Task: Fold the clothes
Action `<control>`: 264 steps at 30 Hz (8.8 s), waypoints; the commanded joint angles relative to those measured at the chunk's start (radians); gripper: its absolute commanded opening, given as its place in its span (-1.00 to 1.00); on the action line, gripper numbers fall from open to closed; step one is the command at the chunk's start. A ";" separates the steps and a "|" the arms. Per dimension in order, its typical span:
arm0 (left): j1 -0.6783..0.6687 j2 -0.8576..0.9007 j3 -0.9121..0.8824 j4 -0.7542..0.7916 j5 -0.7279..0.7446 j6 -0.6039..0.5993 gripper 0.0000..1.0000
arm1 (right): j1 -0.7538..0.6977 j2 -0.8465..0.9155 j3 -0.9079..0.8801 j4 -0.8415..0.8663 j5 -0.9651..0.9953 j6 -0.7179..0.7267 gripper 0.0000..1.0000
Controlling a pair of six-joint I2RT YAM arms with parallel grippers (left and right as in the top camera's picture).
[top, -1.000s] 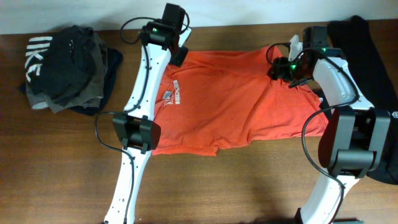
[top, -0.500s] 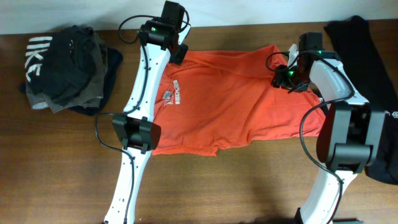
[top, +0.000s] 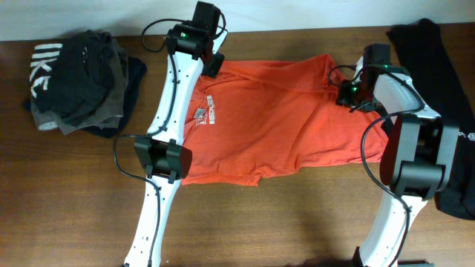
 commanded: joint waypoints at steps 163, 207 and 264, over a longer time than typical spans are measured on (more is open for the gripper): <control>0.046 -0.478 0.056 0.055 -0.312 -0.016 -0.99 | -0.048 -0.062 1.131 -0.750 -0.111 -0.222 -0.92; 0.045 -1.277 -0.169 -0.064 -0.272 -0.016 -0.99 | -0.158 -0.769 1.232 -0.996 0.040 -0.127 -0.92; 0.087 -0.456 -0.253 0.290 -0.249 -0.016 -0.99 | -0.098 -0.095 0.626 -0.500 -0.013 -0.146 -0.92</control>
